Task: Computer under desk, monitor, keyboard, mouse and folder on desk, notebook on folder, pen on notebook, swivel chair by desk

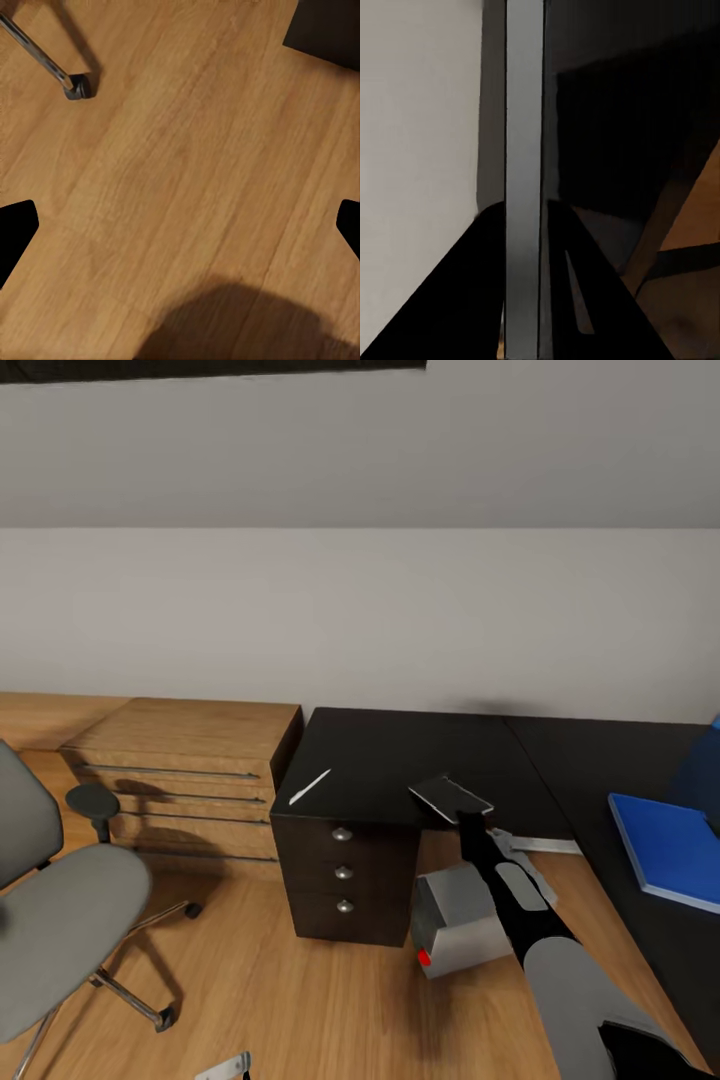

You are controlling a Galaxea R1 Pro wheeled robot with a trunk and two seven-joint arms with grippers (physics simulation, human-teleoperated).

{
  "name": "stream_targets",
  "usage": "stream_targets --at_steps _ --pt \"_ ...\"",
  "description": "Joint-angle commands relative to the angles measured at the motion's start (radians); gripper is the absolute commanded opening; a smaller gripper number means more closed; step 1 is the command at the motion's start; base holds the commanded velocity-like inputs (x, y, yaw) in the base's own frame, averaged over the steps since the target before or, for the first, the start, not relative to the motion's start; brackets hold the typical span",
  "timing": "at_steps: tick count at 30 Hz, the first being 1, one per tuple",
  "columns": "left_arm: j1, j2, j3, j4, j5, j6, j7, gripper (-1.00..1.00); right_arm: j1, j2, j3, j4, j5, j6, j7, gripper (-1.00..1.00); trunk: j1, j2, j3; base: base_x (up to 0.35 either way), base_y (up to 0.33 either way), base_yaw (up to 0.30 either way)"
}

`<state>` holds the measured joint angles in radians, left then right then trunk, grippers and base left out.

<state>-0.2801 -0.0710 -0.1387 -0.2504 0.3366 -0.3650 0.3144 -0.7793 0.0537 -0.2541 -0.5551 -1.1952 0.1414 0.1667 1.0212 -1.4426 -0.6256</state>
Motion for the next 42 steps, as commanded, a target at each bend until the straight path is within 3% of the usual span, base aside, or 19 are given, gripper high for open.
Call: stream_targets --at_steps 1,8,15,23,42 --pt "-0.001 0.0 -0.009 0.0 0.007 -0.003 0.006 1.0 0.011 0.001 -0.008 -0.036 -0.009 0.008 0.004 -1.0 -0.004 0.007 0.002 0.0 0.0 0.0" --pt "-0.001 -0.001 -0.009 0.002 0.007 -0.002 0.005 1.0 0.051 -0.006 -0.011 -0.152 -0.011 0.006 -0.001 -1.0 -0.031 0.056 0.024 0.0 0.0 -0.025" --pt "-0.001 -0.001 -0.008 0.002 0.007 -0.002 0.003 1.0 0.054 -0.034 -0.025 -0.176 -0.013 0.006 -0.007 -1.0 -0.058 0.105 0.046 0.0 0.0 -0.231" --pt "-0.001 -0.001 -0.007 0.002 0.007 -0.003 0.002 1.0 0.054 -0.073 -0.121 -0.2 -0.015 0.009 -0.039 -1.0 -0.058 0.105 0.046 0.0 0.0 -0.259" --pt "-0.001 -0.003 -0.007 0.003 0.007 -0.003 0.002 1.0 0.054 -0.098 -0.175 -0.201 -0.015 0.009 -0.041 -1.0 -0.058 0.105 0.046 0.0 0.0 -0.26"
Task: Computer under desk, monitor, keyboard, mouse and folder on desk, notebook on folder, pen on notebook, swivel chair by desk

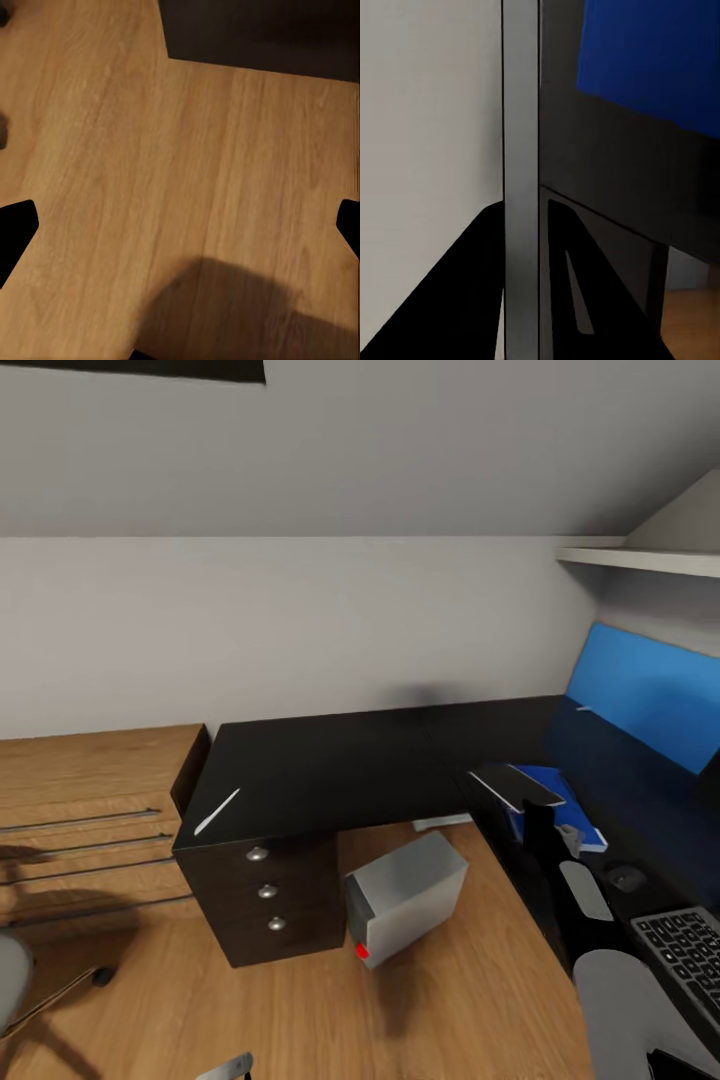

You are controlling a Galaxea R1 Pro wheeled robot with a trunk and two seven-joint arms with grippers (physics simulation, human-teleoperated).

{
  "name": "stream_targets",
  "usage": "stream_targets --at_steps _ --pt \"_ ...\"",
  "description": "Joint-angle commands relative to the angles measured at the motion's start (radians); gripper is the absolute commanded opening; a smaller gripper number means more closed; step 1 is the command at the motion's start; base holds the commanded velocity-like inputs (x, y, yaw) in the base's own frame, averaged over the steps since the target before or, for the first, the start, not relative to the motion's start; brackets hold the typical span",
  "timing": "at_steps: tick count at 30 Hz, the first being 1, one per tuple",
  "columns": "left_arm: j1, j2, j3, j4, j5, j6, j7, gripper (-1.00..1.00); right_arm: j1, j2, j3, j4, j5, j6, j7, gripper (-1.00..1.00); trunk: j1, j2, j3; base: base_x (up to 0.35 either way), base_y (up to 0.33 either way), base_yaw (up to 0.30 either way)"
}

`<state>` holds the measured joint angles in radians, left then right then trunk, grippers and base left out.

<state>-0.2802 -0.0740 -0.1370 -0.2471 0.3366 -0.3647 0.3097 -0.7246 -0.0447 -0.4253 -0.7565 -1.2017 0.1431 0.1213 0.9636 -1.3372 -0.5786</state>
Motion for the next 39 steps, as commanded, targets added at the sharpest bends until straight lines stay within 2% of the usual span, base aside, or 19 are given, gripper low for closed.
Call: stream_targets --at_steps 1,8,12,21,39 --pt "0.0 0.0 -0.009 0.0 0.007 -0.003 0.006 1.0 -0.001 0.0 -0.004 0.0 -0.009 0.007 0.004 -1.0 0.0 -0.001 -0.001 0.0 0.0 -0.26" --pt "0.0 0.0 -0.009 0.0 0.007 -0.003 0.006 1.0 -0.001 0.001 -0.006 0.002 -0.008 0.004 0.006 -1.0 0.0 -0.001 -0.001 0.0 0.0 -0.257" --pt "0.0 0.001 -0.009 0.0 0.007 -0.006 0.007 1.0 -0.001 0.002 -0.006 0.002 -0.008 -0.023 0.007 -1.0 0.0 -0.001 -0.001 0.066 -0.041 -0.136" --pt "0.0 0.003 -0.008 0.0 0.007 -0.008 0.006 1.0 -0.001 0.003 -0.006 0.003 -0.009 -0.046 0.012 -1.0 0.0 -0.001 -0.001 0.107 -0.078 -0.015" --pt "0.0 0.002 -0.009 0.0 0.007 -0.01 0.008 1.0 -0.001 0.006 -0.006 0.003 -0.009 -0.046 0.012 -1.0 0.0 -0.001 -0.001 0.061 -0.001 0.0"
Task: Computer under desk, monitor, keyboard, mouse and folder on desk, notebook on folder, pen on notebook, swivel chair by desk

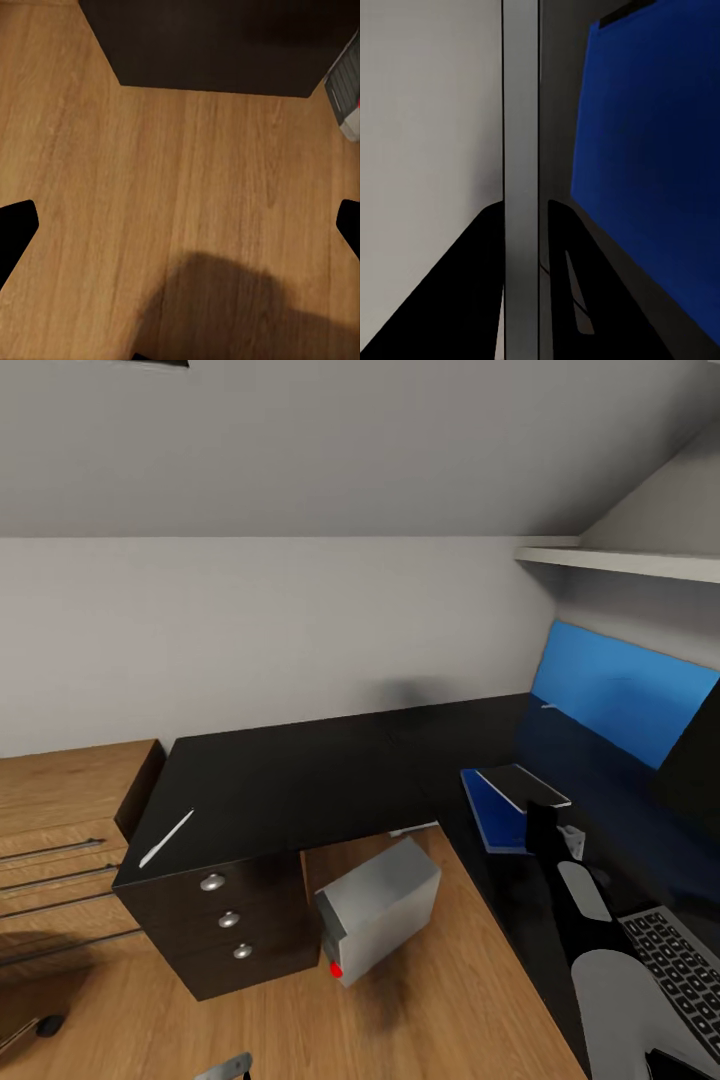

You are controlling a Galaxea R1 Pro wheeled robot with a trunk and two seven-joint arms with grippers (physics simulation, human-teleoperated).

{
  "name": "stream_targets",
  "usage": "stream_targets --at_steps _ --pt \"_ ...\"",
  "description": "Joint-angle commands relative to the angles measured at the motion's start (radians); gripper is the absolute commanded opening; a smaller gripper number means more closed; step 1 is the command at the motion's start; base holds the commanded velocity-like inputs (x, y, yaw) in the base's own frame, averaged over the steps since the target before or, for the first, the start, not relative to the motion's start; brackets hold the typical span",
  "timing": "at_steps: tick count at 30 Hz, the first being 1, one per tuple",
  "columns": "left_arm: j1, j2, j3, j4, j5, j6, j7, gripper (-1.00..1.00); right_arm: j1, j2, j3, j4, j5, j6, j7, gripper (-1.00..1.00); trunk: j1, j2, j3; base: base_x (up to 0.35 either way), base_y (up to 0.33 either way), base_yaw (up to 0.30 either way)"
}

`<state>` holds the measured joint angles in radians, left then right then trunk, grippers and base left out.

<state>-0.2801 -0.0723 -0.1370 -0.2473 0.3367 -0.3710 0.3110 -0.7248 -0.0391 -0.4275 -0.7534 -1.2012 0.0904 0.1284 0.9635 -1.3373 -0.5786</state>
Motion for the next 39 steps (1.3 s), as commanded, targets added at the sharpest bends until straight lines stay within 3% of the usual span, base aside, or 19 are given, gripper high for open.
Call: stream_targets --at_steps 1,27,39 --pt "-0.001 0.0 -0.008 0.0 0.007 -0.003 0.006 1.0 -0.001 0.0 -0.004 0.0 -0.009 0.007 0.004 -1.0 0.0 0.0 -0.001 0.012 0.0 0.0" --pt "-0.001 0.0 -0.009 0.0 0.007 -0.003 0.008 1.0 -0.001 -0.004 -0.002 -0.001 -0.002 0.005 0.0 -1.0 0.0 0.0 -0.001 0.002 0.0 0.0" --pt "-0.001 0.0 -0.009 0.0 0.007 -0.004 0.008 1.0 -0.001 -0.004 -0.002 0.0 -0.001 0.003 0.001 -1.0 0.0 0.0 -0.001 0.112 0.0 0.0"
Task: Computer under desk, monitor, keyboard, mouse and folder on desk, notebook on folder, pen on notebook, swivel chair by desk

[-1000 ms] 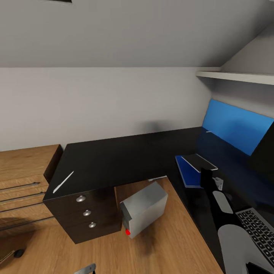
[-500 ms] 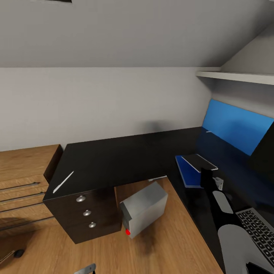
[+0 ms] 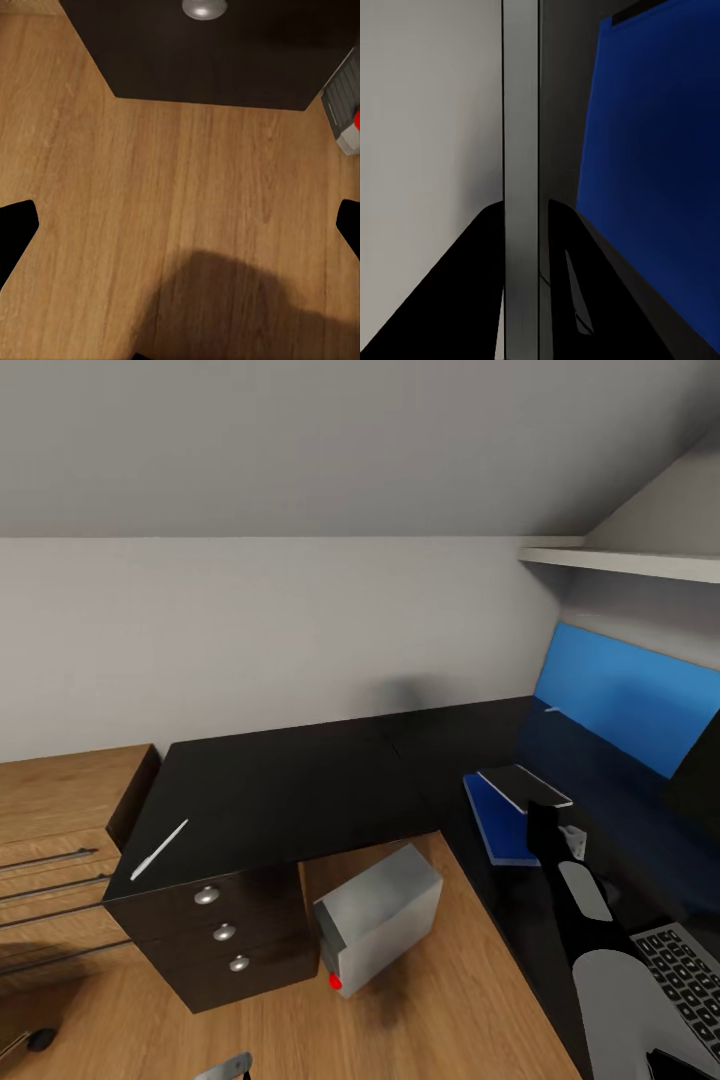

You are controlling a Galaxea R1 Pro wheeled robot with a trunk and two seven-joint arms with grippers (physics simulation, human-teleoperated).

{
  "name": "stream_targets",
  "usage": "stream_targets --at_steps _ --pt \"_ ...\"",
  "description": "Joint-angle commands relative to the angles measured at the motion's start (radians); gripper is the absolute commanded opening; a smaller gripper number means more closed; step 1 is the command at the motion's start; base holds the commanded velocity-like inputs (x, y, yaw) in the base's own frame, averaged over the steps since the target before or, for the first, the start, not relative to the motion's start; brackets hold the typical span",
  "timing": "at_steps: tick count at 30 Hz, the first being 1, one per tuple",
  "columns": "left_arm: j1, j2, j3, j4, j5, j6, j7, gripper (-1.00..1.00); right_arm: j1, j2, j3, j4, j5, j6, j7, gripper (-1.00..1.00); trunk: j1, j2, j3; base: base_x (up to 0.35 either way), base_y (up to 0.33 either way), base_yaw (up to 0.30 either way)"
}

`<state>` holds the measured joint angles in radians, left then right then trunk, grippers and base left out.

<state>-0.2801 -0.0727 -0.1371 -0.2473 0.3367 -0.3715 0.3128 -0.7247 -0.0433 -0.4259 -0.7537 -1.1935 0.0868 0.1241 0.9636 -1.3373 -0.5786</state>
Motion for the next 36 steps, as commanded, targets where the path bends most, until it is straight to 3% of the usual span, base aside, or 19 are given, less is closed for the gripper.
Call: stream_targets --at_steps 1,3,4,21,36 --pt "-0.001 0.0 -0.009 0.0 0.007 -0.003 0.006 1.0 -0.001 0.0 -0.004 0.0 -0.009 0.007 0.005 -1.0 0.0 0.0 -0.001 0.009 0.0 0.0" --pt "-0.001 0.001 -0.009 0.0 0.007 -0.003 0.006 1.0 -0.001 0.0 -0.004 0.0 -0.009 0.007 0.004 -1.0 0.0 0.0 -0.001 0.006 0.0 0.0" --pt "-0.001 0.001 -0.009 0.0 0.007 -0.003 0.006 1.0 -0.001 0.0 -0.004 0.0 -0.009 0.007 0.004 1.0 0.0 0.0 -0.001 0.004 0.0 0.0" --pt "-0.001 0.001 -0.009 0.0 0.007 -0.003 0.006 1.0 -0.001 0.001 -0.004 0.001 -0.009 0.007 0.005 1.0 0.0 0.0 -0.001 0.0 0.0 0.0" --pt "-0.001 0.001 -0.007 0.0 0.007 -0.003 0.006 1.0 -0.001 0.0 -0.004 0.001 -0.009 0.007 0.006 1.0 0.0 0.0 -0.001 -0.102 0.0 0.0"
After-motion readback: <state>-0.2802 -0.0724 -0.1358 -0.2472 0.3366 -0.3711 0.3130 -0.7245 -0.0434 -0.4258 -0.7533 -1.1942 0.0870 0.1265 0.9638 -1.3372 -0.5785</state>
